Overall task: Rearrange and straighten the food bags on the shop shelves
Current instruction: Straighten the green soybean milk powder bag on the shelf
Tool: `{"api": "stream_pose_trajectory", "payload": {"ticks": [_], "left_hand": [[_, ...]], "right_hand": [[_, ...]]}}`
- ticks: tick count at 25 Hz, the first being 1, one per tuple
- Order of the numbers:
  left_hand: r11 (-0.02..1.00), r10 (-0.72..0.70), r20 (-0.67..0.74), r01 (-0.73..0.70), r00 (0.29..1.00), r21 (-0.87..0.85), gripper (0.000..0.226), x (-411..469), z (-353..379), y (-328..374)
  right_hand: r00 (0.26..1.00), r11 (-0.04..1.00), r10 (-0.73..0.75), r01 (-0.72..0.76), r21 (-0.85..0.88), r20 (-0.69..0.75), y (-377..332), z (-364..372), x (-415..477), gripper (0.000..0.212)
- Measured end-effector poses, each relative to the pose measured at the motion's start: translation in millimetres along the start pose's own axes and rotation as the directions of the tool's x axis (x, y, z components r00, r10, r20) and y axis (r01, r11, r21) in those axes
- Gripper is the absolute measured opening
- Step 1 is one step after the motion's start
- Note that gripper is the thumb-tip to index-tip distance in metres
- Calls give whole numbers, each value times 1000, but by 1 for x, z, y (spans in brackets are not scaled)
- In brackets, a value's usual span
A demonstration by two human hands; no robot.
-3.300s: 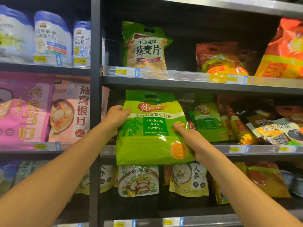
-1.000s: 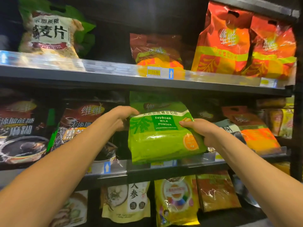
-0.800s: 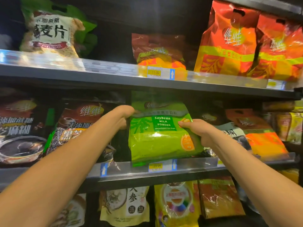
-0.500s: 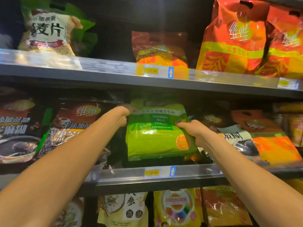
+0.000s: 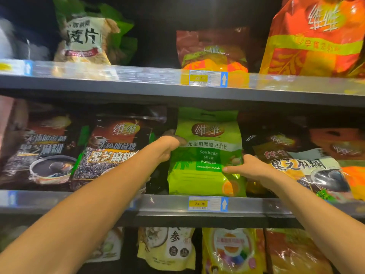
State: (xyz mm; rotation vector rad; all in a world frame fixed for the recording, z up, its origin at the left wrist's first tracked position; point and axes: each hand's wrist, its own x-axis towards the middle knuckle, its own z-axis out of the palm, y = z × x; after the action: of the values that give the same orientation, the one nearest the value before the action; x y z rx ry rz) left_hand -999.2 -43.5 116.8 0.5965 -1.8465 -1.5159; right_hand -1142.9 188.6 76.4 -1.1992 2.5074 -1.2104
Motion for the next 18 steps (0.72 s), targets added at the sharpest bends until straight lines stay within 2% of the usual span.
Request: {"api": "stream_pose_trajectory", "payload": {"ticks": [2, 3, 5, 7, 9, 16, 18], "left_hand": [[998, -51, 44, 49, 998, 44, 44, -38, 0, 9], [994, -91, 71, 87, 993, 62, 38, -46, 0, 9], [974, -175, 93, 159, 980, 161, 39, -55, 0, 7], [948, -206, 86, 177, 975, 263, 50, -58, -2, 4], [943, -189, 63, 163, 980, 290, 48, -58, -1, 0], [975, -89, -14, 90, 996, 203, 40, -49, 2, -13], [977, -68, -39, 75, 997, 202, 49, -44, 4, -16]], "right_hand": [[999, 981, -25, 30, -191, 29, 5, 0, -2, 76], [999, 964, -28, 32, -262, 18, 6, 2, -3, 82], [999, 922, -36, 22, -387, -28, 4, 4, -9, 77], [997, 885, -56, 25, -466, -52, 4, 4, -12, 77], [997, 881, -58, 31, -473, -42, 4, 5, -16, 80], [992, 933, -104, 71, -354, -75, 2, 12, -18, 77], [992, 939, -94, 60, -339, -84, 2, 14, -13, 75]]}}
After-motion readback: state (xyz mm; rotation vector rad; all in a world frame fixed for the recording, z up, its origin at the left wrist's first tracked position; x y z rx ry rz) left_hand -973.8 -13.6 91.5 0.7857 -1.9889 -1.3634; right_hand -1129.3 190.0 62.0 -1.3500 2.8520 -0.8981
